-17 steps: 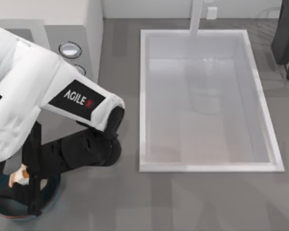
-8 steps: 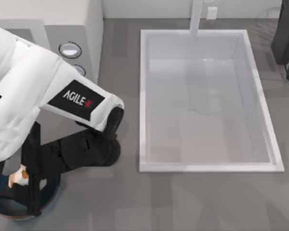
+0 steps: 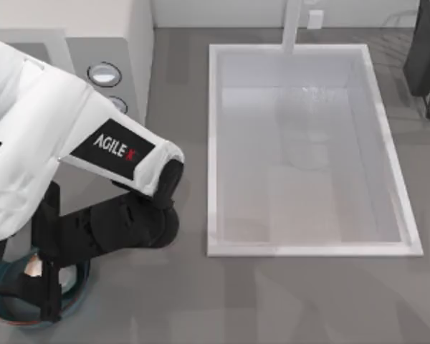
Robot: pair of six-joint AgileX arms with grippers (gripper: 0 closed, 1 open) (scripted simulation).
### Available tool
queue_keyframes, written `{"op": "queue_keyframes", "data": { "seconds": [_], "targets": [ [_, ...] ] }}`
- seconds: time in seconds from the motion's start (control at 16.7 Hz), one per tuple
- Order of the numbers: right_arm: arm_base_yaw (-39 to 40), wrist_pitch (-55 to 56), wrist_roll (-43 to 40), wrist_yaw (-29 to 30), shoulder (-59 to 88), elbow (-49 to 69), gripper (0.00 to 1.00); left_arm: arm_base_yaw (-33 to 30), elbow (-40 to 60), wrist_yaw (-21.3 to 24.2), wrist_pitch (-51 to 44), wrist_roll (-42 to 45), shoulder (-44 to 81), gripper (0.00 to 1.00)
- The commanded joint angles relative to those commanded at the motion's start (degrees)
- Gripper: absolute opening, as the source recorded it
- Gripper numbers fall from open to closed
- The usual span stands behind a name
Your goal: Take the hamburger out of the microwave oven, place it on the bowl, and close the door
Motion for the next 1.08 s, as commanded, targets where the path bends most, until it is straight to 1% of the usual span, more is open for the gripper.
{"op": "queue_keyframes", "data": {
  "seconds": [0.3,0.36,0.48,0.6,0.72,0.84,0.96,1.08],
  "targets": [
    [0.0,0.0,0.0,0.0,0.0,0.0,1.0,0.0,0.0,0.0,0.0,0.0,0.0,1.0],
    [0.0,0.0,0.0,0.0,0.0,0.0,1.0,-0.7,0.2,-2.2,-0.9,-4.7,-3.1,1.0],
    [0.0,0.0,0.0,0.0,0.0,0.0,1.0,-0.6,-0.1,-1.9,-0.4,-4.2,-3.7,1.0],
    [0.0,0.0,0.0,0.0,0.0,0.0,1.0,-0.3,-1.8,-0.3,2.1,-1.5,-6.5,1.0],
    [0.0,0.0,0.0,0.0,0.0,0.0,1.0,0.4,-4.8,2.4,6.2,3.5,-11.7,1.0],
    [0.0,0.0,0.0,0.0,0.0,0.0,1.0,1.4,-8.7,5.8,11.7,10.9,-19.3,1.0],
    [0.0,0.0,0.0,0.0,0.0,0.0,1.0,2.7,-13.4,9.8,18.3,20.7,-29.3,1.0],
    [0.0,0.0,0.0,0.0,0.0,0.0,1.0,4.5,-19.0,14.2,25.7,32.9,-40.9,1.0]
  ]
}}
